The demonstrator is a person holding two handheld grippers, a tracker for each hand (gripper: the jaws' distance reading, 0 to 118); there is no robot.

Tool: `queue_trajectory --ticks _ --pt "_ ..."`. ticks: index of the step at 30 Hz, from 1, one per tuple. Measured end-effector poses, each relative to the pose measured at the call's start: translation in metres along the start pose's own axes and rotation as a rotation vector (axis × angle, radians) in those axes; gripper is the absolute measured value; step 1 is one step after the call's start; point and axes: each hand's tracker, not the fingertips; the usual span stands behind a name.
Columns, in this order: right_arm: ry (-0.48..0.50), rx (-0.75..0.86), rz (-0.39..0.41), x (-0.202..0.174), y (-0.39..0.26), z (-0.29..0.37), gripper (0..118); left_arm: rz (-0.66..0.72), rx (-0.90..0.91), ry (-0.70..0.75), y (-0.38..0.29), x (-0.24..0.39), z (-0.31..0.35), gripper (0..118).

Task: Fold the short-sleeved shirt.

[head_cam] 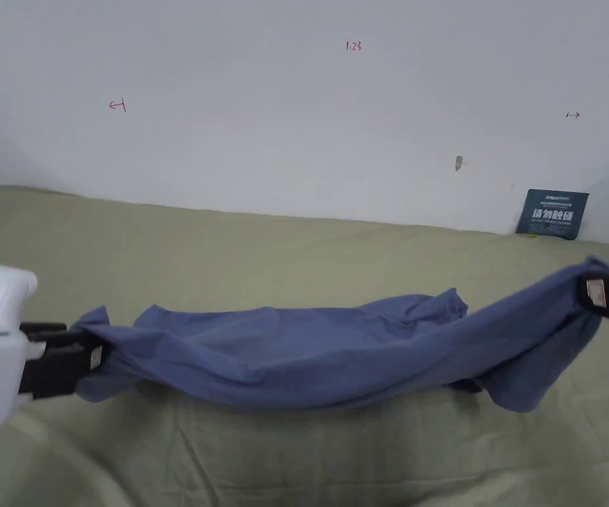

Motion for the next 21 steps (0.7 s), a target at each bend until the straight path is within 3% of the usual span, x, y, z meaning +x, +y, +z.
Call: queue_trajectory --ticks 7,12,21 --pt "0.037 -0.099 -0.003 -0.010 -0.070 0.034 1 0.009 -0.078 -0.031 -0.069 0.002 0.015 11" --pt "0.022 -0.215 -0.121 -0.004 -0.119 0.044 1 0.079 -0.139 -0.059 -0.111 0.000 0.016 11" --pt "-0.038 -0.376 -0.235 0.006 -0.177 0.061 1 0.123 -0.264 -0.078 -0.158 0.004 0.015 11"
